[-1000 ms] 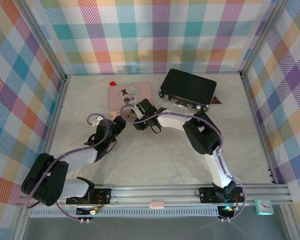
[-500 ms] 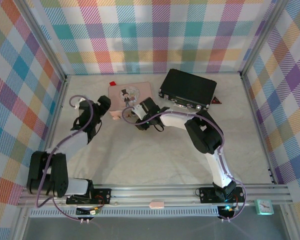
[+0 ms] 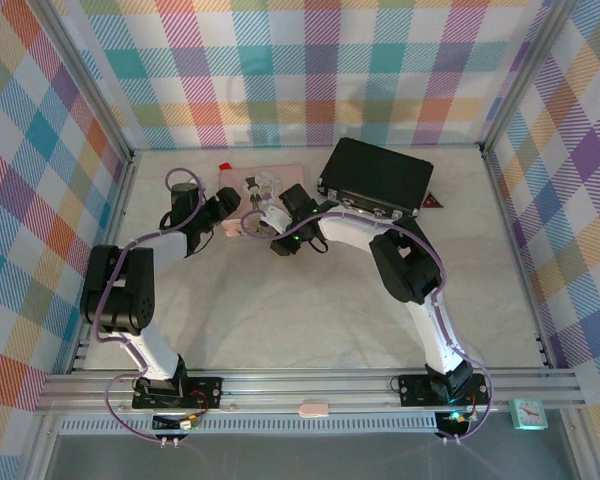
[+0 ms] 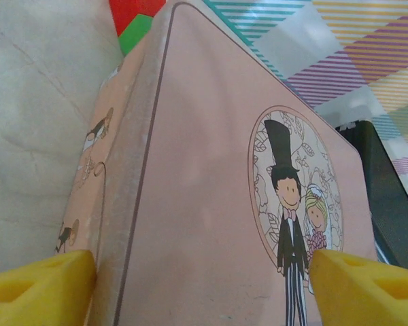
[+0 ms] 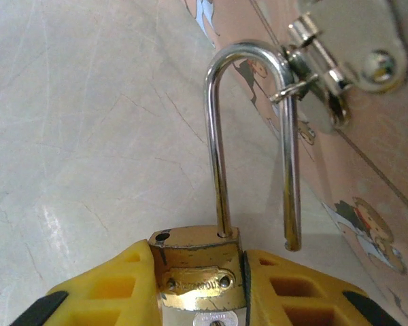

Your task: Unlock a padlock with a key

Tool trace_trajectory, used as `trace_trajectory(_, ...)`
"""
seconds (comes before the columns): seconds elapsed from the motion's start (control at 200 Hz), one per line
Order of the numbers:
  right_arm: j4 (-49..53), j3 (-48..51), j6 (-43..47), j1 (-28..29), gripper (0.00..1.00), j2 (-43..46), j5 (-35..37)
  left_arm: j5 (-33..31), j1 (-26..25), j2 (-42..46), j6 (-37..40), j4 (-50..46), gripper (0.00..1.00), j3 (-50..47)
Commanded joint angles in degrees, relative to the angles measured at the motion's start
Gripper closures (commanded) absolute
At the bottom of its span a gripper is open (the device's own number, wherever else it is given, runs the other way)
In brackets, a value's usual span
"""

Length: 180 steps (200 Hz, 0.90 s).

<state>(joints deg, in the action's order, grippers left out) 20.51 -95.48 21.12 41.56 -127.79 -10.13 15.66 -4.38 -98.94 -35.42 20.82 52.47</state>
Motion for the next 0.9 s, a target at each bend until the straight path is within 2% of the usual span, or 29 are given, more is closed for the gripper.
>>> trace_trajectory(0.0, 0.1, -2.7, 1.9, 0.3, 0.90, -1.1, -2.6, 6.4, -0.2, -1.6, 0.7, 3.0, 0.22, 1.4)
trace_trajectory(0.295, -2.1, -4.2, -1.0, 0.3, 0.90, -1.2, -0.2, 6.9, -2.1, 1.0, 0.4, 2.6, 0.25, -1.5)
trace_trajectory(0.6, -6.0, 1.0, -4.8, 0.3, 0.94, 2.2, -0.9, 2.4, -0.5, 15.4, 3.9, -12.7, 0.13, -3.1)
trace_trajectory(0.805, -5.6, 1.4, -4.7, 0.2, 0.95, 2.9, -0.4, 6.1, -0.6, 23.4, 2.0, -16.6, 0.16, -7.5)
trace_trajectory(0.895, -5.4, 1.5, -5.1, 0.2, 0.95, 3.3, -0.7, 5.0, -2.2, 26.8, -0.4, -15.7, 0.19, -10.8)
